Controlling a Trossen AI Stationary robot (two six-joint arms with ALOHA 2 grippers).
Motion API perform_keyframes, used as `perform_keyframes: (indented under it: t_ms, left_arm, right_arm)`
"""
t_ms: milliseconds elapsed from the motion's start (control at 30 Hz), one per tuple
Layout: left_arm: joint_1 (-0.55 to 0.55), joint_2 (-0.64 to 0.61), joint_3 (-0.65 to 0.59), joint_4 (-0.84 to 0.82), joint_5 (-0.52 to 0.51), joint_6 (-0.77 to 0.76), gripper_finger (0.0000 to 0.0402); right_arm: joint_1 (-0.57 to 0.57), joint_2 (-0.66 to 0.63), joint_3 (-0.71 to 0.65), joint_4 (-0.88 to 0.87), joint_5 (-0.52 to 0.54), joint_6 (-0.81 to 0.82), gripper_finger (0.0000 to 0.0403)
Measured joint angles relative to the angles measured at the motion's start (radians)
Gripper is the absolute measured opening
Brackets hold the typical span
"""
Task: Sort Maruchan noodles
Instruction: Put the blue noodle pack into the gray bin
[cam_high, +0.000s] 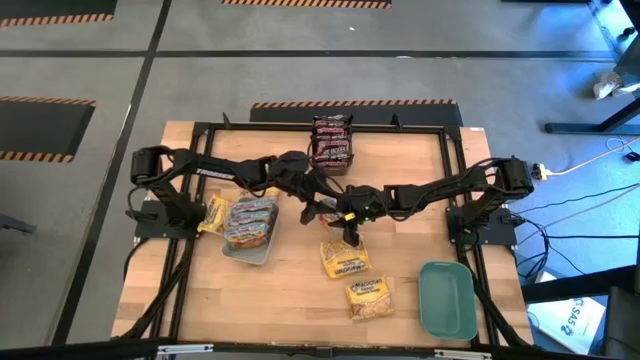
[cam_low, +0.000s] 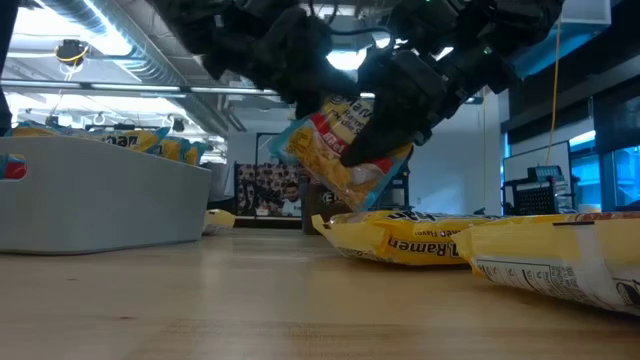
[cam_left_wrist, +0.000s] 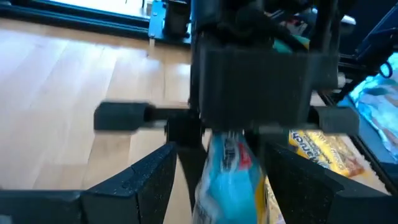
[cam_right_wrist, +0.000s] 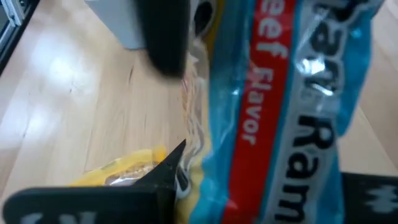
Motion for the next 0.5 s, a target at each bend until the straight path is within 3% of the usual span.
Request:
perform_keyframes:
  t_ms: [200, 500]
  left_arm:
    - [-0.012, 0.058, 0.115, -0.285, -0.053, 0.089, 0.0237]
    - [-0.018, 0.058, 0.127, -0.312, -0.059, 0.108, 0.022]
  right_arm:
    - [0.001, 0.001, 0.0, -0.019, 0.003, 0.02, 0.0106]
    - [0.001, 0.001, 0.0, -0.017, -0.006, 0.036, 0.011]
